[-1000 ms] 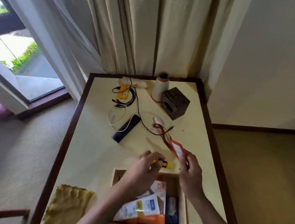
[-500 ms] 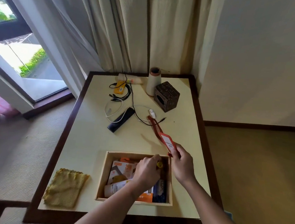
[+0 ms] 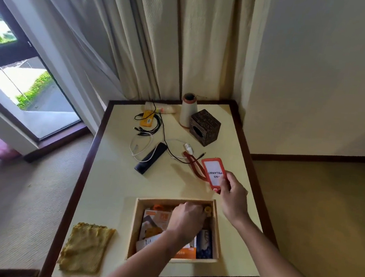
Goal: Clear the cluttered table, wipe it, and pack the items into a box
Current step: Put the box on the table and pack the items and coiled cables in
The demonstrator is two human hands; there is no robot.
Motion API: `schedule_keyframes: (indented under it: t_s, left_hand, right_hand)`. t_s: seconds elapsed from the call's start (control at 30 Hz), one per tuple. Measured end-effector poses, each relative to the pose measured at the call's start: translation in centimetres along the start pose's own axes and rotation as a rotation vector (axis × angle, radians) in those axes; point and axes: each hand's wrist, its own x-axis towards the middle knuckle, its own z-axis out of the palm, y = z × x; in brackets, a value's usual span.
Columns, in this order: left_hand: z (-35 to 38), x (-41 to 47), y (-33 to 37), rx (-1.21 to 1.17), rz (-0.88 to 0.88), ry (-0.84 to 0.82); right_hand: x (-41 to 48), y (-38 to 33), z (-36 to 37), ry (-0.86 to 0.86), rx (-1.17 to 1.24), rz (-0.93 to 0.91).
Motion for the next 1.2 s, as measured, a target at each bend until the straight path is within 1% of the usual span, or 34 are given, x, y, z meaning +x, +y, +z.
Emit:
schedule_keyframes:
  t_s: [0.07,0.1,0.17,0.2,0.23,0.27,0.33,0.37,0.43,0.5,0.6,0.7,0.77,0.8,0.83,0.9,0.97,1.0,1.03,1.07,1.1,1.13,1.17,1.2]
  left_hand:
    - [-1.8,-0.5,-0.2,-0.101,-0.029,0.056]
    - [-3.0,-0.8,-0.4,-0.191,-0.052,0.128]
    - [-6.1,-1.2,-0.7,-0.35,-0.067,0.374]
    - [-7.8,-1.1,-0.8,-0.38,-0.057,0.469]
    - [-9.3,-0.7,-0.9,-0.385,-0.042,0.516]
    - [-11.0,-0.2,-1.0,-0.383,-0.035,0.502]
    - [-14.0,0.6,-1.0,-0.404,-0.041,0.377]
    - [-15.4,0.8,-1.0,-0.457,-0.038,0.316]
    - [-17.6,0.8,-1.4,-0.65,-0.056,0.239]
    - [-18.9,0.2,-2.3,-0.831,-0.102,0.244]
    - [-20.1,-1.2,-3.8,-1.079,-0.214,0.361]
    - [-20.4,-2.5,-5.6,-1.189,-0.293,0.465]
    - [-20.6,-3.1,-6.2,-1.246,-0.322,0.481]
    - [-20.8,-3.4,-6.3,-1.252,-0.331,0.477]
    - [-20.9,-3.6,-6.4,-1.243,-0.336,0.463]
    - [-21.5,-4.2,-6.6,-1.217,-0.317,0.367]
    - [-22.0,-4.8,-6.8,-1.21,-0.246,0.191]
    - [-22.2,-5.0,-6.8,-1.229,-0.194,0.104]
    - [-22.3,-5.3,-6.6,-1.286,-0.135,0.034]
    - [-22.5,-5.4,-6.3,-1.372,-0.079,-0.019]
    - [-22.6,-5.4,-5.8,-1.47,-0.025,-0.058]
    - [-22.8,-5.4,-5.2,-1.558,0.026,-0.074]
    - [-22.9,-5.3,-4.5,-1.636,0.065,-0.061]
    - [-23.1,-5.2,-3.8,-1.695,0.069,-0.015]
  right_hand:
    - [0.4,-1.7,-1.0,-0.001,0.058,-0.018]
    - [0.7,-2.5,-1.4,-0.021,0.09,-0.019]
    - [1.4,-4.8,-2.3,-0.094,0.127,-0.029]
    - [1.7,-5.9,-2.7,-0.154,0.137,-0.035]
    - [2.1,-7.1,-2.9,-0.229,0.152,-0.037]
    - [2.5,-8.3,-3.2,-0.322,0.172,-0.034]
    - [2.8,-10.6,-3.2,-0.489,0.19,-0.044]
    - [2.9,-11.7,-3.1,-0.544,0.184,-0.068]
    - [2.8,-13.6,-2.9,-0.577,0.14,-0.135]
    - [2.7,-14.8,-2.9,-0.547,0.128,-0.178]
    - [2.4,-15.5,-3.4,-0.512,0.202,-0.187]
    - [2.2,-15.4,-3.8,-0.453,0.093,-0.3]
    - [2.4,-15.2,-3.7,-0.477,0.023,-0.32]
    - [2.3,-15.5,-3.7,-0.483,0.034,-0.312]
    - [2.4,-15.5,-3.6,-0.454,0.042,-0.31]
    - [2.6,-16.3,-3.0,-0.351,0.195,-0.247]
    - [2.9,-17.0,-2.4,-0.286,0.443,-0.116]
    - [2.8,-17.2,-2.1,-0.265,0.507,-0.094]
    - [2.8,-17.2,-1.8,-0.277,0.473,-0.157]
    - [2.3,-17.4,-1.4,-0.321,0.387,-0.225]
    - [1.9,-17.2,-0.7,-0.35,0.225,-0.285]
    - [1.3,-17.2,0.2,-0.414,0.114,-0.243]
    - [0.5,-17.2,1.1,-0.439,-0.025,-0.191]
    - [-0.2,-17.2,2.2,-0.452,-0.134,-0.148]
